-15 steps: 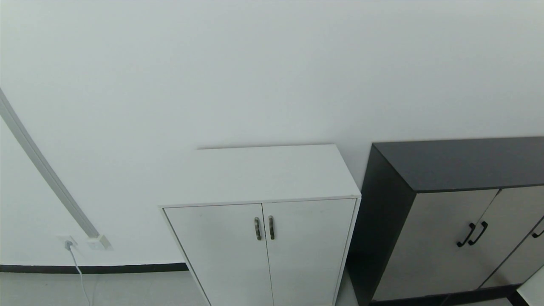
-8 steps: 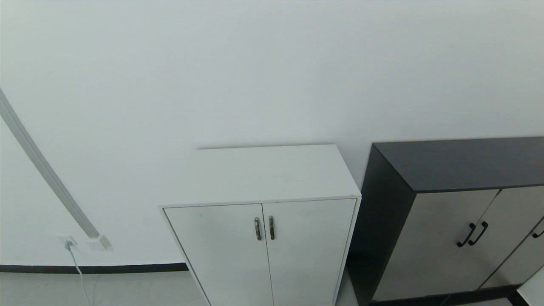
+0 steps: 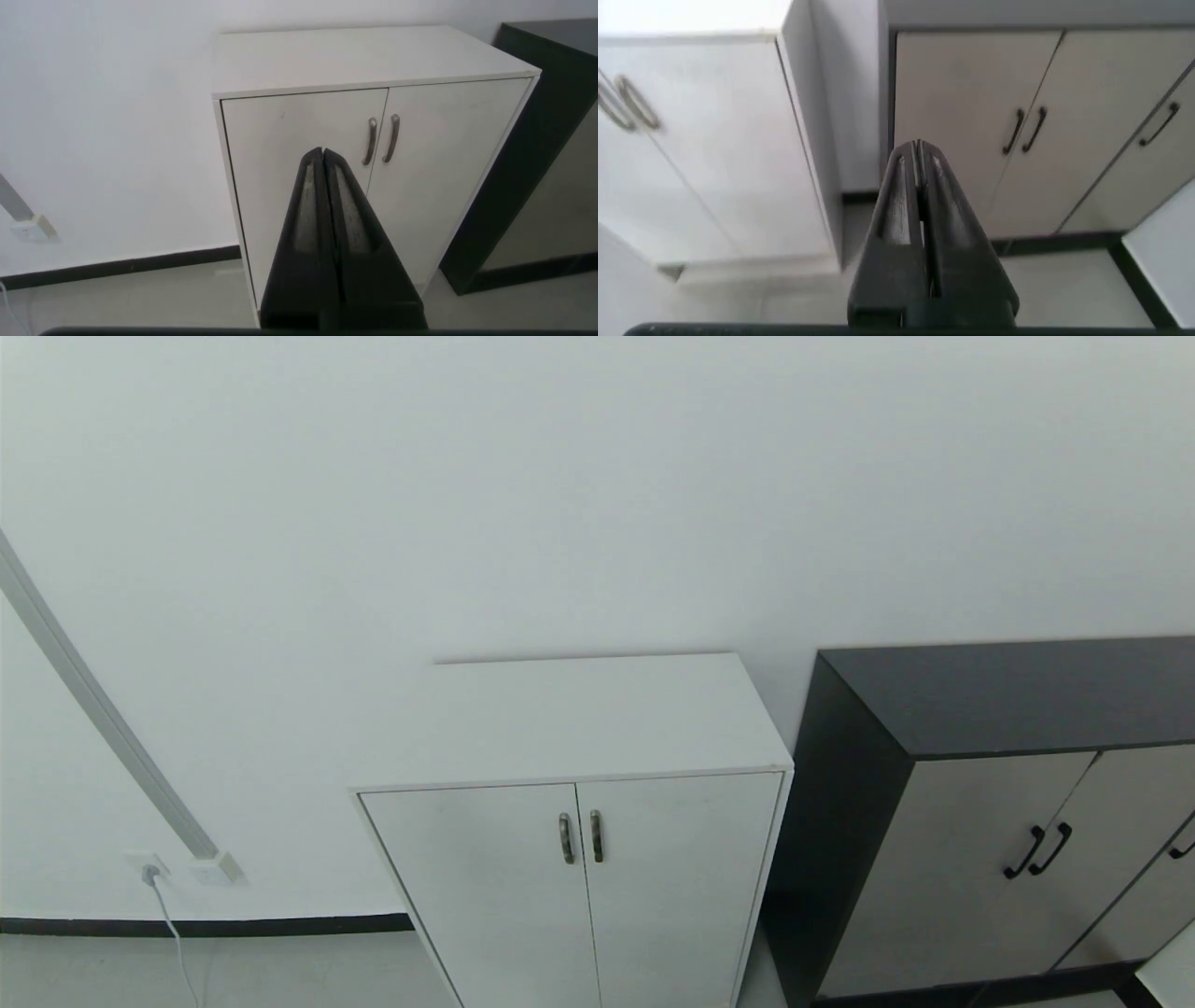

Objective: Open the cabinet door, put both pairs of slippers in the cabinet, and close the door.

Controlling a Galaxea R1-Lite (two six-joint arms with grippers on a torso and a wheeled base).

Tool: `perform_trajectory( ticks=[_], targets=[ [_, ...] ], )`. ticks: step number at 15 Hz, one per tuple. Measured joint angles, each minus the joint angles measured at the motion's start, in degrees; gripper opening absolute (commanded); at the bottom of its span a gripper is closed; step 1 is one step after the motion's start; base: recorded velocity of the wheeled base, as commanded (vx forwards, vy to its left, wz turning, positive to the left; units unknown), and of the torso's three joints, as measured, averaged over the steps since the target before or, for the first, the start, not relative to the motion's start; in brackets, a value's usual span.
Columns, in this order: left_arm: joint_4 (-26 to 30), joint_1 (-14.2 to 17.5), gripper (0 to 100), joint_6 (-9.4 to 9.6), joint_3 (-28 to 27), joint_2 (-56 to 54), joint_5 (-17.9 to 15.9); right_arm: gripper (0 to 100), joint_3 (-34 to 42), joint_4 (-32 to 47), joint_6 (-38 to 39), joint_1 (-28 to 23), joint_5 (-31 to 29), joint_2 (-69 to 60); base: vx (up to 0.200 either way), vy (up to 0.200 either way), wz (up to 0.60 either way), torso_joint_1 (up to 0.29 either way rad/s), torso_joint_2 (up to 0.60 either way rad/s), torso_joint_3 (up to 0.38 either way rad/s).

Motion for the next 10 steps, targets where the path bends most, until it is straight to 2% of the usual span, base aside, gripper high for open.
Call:
perform_trajectory(
  ticks=[10],
  targets=[
    [0.0, 0.0, 0, 0.1, 0.0, 0.0, 0.0, 0, 0.0, -0.1, 2.4, -0.3, 0.3, -5.0, 0.0, 0.0, 0.0, 0.0, 0.0, 0.0]
  ],
)
